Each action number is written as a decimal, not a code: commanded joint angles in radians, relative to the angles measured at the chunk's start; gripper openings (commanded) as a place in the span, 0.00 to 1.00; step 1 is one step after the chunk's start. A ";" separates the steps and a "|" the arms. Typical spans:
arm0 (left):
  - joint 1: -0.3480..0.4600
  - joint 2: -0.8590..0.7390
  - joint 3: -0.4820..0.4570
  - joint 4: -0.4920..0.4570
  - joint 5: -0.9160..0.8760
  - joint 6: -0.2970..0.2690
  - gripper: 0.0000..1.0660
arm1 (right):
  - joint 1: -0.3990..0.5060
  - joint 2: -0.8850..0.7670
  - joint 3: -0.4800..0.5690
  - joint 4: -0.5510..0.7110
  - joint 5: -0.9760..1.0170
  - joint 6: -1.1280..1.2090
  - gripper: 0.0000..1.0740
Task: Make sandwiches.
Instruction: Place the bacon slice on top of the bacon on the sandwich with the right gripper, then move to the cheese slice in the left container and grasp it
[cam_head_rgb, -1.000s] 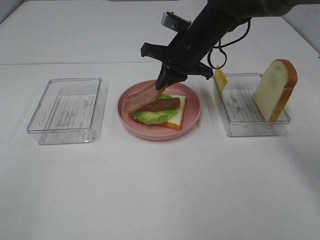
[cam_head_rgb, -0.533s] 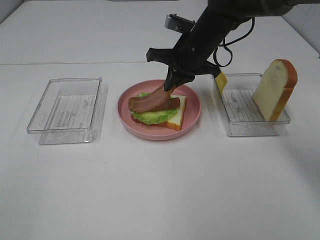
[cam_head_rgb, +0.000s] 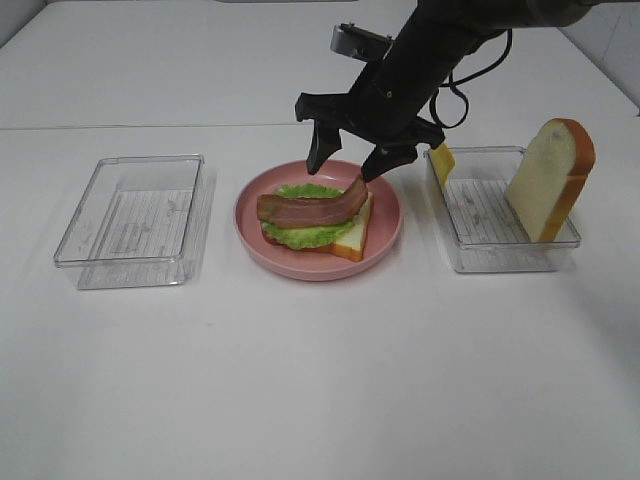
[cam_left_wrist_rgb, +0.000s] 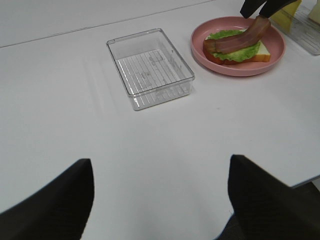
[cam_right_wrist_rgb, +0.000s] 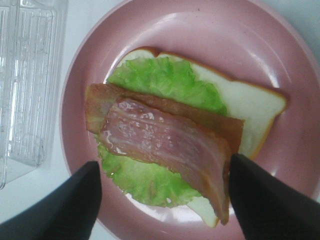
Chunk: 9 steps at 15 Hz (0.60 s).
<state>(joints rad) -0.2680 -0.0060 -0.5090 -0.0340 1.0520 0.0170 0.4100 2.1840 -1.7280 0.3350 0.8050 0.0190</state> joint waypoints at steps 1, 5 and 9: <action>0.001 -0.022 0.005 -0.003 -0.012 0.002 0.67 | -0.004 -0.048 -0.002 -0.045 0.013 0.001 0.65; 0.001 -0.022 0.005 -0.003 -0.012 0.002 0.67 | -0.004 -0.128 -0.002 -0.156 0.066 0.003 0.65; 0.001 -0.022 0.005 -0.003 -0.012 0.001 0.67 | -0.004 -0.191 -0.002 -0.378 0.146 0.142 0.65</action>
<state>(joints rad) -0.2680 -0.0060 -0.5090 -0.0340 1.0520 0.0170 0.4100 2.0000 -1.7280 -0.0450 0.9460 0.1520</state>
